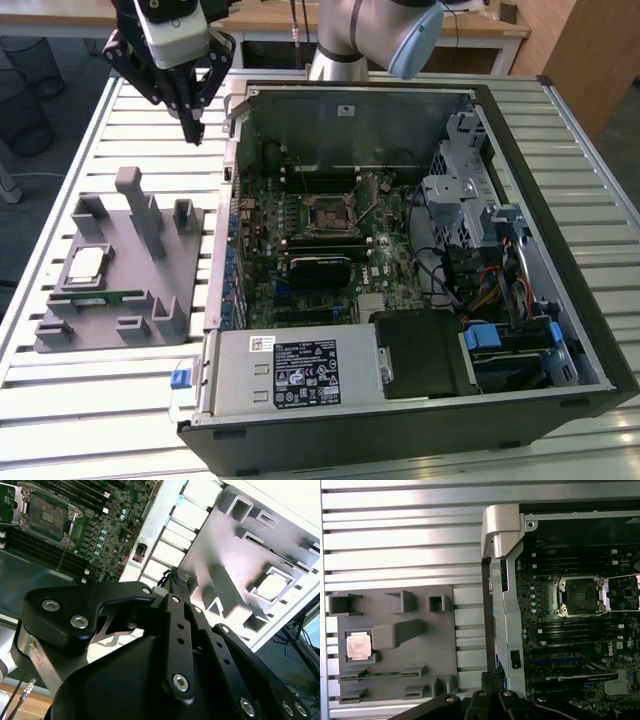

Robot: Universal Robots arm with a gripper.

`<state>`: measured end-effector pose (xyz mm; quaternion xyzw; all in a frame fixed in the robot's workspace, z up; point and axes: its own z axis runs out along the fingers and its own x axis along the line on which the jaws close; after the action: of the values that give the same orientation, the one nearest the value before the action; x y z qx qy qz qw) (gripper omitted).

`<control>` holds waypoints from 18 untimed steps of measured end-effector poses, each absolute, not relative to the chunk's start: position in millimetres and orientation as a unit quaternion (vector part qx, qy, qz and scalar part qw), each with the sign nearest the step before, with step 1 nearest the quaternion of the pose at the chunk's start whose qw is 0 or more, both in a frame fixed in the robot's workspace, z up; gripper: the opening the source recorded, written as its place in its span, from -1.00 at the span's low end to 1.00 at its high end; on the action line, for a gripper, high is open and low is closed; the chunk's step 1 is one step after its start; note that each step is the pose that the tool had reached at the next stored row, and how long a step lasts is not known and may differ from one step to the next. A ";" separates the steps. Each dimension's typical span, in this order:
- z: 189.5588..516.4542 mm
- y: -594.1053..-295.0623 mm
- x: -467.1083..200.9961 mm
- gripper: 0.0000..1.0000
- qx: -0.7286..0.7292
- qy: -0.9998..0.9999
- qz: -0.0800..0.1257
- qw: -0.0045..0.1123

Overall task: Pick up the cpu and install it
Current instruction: 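Reach for the cpu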

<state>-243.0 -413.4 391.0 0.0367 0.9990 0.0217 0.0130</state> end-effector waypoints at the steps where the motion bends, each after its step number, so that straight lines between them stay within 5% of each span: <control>1: 391.0 -413.4 -244.5 -0.79 0.037 0.999 0.022 0.013; 18: 389.6 -413.4 -270.4 -0.79 0.035 0.999 0.022 0.013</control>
<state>-270.4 -413.4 389.6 0.0353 0.9991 0.0217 0.0130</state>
